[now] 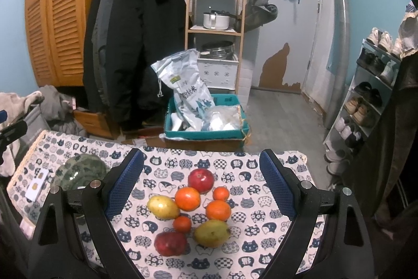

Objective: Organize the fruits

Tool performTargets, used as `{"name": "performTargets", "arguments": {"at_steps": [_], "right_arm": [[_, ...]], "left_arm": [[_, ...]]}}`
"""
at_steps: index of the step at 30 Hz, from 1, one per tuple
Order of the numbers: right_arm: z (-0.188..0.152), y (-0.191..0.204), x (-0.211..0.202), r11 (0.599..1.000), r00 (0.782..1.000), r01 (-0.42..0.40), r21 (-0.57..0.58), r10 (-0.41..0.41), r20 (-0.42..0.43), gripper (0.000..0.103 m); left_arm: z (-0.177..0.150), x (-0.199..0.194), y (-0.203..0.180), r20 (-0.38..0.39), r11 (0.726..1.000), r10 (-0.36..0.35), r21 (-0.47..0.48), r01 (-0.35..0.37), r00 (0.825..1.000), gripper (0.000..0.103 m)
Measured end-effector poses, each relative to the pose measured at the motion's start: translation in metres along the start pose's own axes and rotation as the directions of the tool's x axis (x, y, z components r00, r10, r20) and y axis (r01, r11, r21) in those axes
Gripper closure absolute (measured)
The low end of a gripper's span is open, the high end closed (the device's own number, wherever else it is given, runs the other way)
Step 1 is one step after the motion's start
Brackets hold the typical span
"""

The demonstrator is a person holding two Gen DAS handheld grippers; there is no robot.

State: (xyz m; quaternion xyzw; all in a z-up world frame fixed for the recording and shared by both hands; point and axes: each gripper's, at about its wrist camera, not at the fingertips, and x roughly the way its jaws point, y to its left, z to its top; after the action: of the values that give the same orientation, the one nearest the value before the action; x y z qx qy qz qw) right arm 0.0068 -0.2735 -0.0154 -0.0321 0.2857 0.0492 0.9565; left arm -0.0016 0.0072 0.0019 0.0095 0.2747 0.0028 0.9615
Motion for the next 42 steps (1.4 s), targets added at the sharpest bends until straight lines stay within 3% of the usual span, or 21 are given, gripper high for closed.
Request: {"name": "performTargets", "arguments": {"at_steps": [42], "right_arm": [[0.0009,-0.0037,-0.0012,1.000,1.000,0.007,-0.003,-0.007,-0.008,0.014]], "left_arm": [[-0.0028,-0.0009,0.0016,-0.007,1.000,-0.008,-0.009,0.008,1.000,0.000]]}}
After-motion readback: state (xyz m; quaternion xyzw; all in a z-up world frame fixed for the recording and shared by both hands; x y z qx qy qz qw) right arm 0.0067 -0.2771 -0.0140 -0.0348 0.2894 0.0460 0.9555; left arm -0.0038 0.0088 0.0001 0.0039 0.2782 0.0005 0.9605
